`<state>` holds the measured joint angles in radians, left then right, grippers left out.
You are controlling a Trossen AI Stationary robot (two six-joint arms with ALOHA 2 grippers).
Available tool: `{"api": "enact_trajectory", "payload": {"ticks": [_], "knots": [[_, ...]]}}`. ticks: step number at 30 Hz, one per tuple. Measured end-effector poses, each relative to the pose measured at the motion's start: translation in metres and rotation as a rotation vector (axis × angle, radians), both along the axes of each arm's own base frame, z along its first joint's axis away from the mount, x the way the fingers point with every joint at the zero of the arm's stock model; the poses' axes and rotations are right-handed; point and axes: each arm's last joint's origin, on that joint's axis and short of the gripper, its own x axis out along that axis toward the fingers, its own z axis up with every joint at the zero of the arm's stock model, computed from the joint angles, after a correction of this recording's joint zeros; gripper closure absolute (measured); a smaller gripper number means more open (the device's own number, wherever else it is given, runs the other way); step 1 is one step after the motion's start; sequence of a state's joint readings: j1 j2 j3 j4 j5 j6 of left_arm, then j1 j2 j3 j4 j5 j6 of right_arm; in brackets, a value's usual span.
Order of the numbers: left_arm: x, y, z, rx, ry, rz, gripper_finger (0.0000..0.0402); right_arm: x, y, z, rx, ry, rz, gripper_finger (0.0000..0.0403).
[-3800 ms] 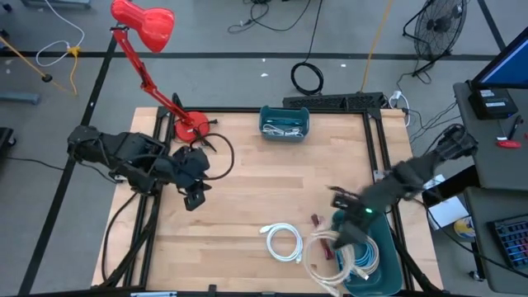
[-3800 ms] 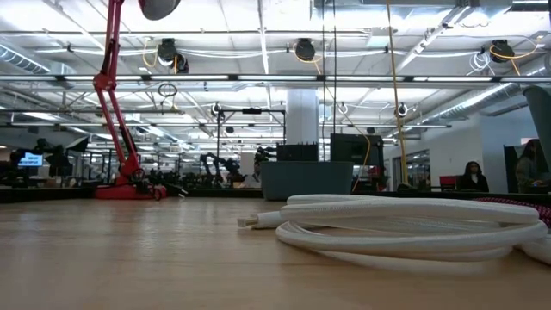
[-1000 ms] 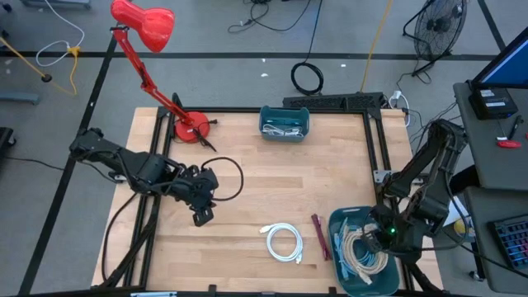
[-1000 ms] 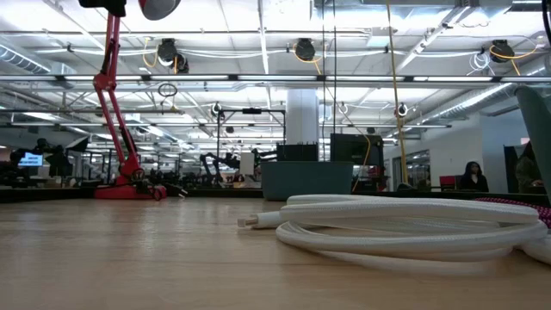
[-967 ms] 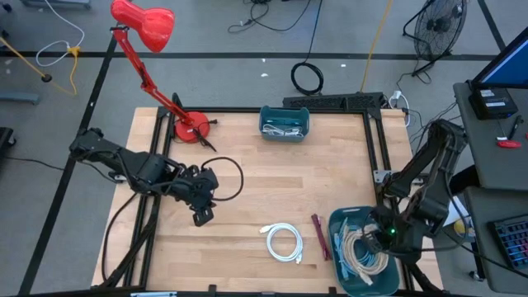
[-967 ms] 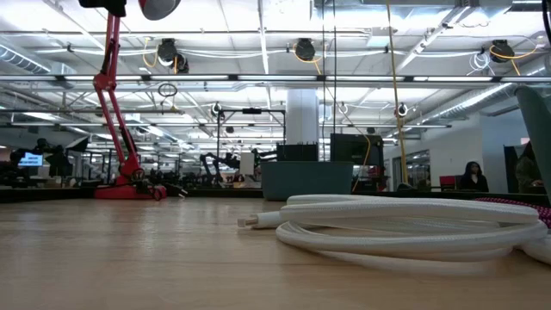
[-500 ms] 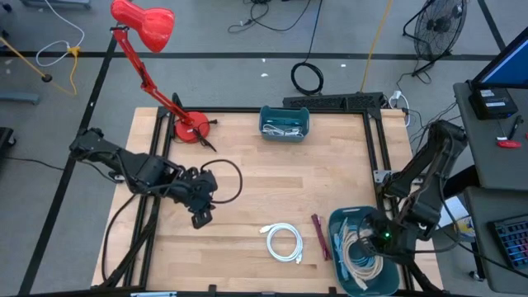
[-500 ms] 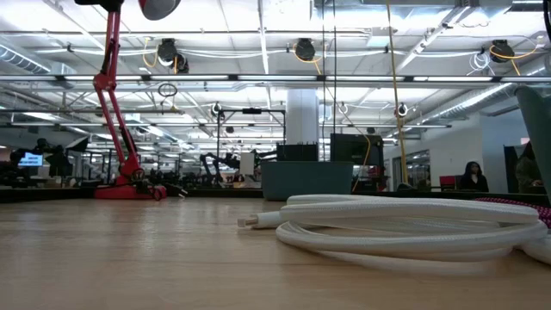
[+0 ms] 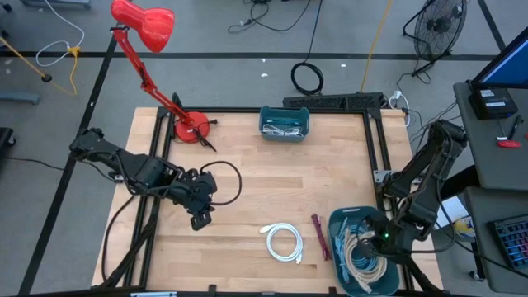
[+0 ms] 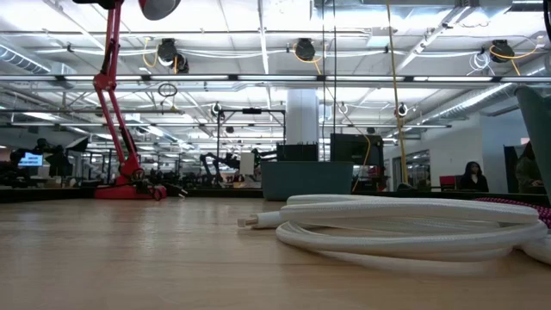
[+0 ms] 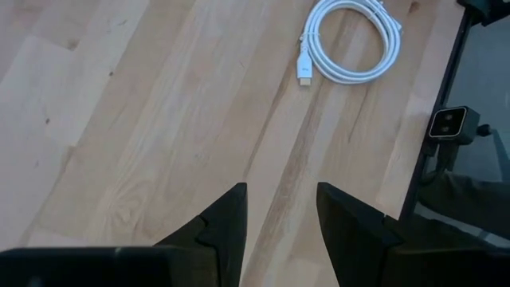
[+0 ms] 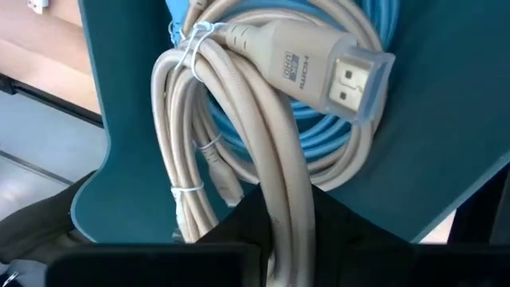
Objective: Pick & Place USB Port
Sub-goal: Put the light brown HDMI cable into the bottom blue bin
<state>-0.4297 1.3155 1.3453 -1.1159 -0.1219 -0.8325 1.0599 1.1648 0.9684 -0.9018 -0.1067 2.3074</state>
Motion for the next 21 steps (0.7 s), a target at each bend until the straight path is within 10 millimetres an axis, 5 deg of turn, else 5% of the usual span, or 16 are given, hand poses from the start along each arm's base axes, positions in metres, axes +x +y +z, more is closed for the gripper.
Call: {"api": "enact_trajectory", "payload": {"ticks": [21], "knots": [[0.0012, 0.0000, 0.0006, 0.007, -0.016, -0.005, 0.0250, -0.0026, -0.0073, -0.0029, -0.073, 0.043, 0.001, 0.0267]]}}
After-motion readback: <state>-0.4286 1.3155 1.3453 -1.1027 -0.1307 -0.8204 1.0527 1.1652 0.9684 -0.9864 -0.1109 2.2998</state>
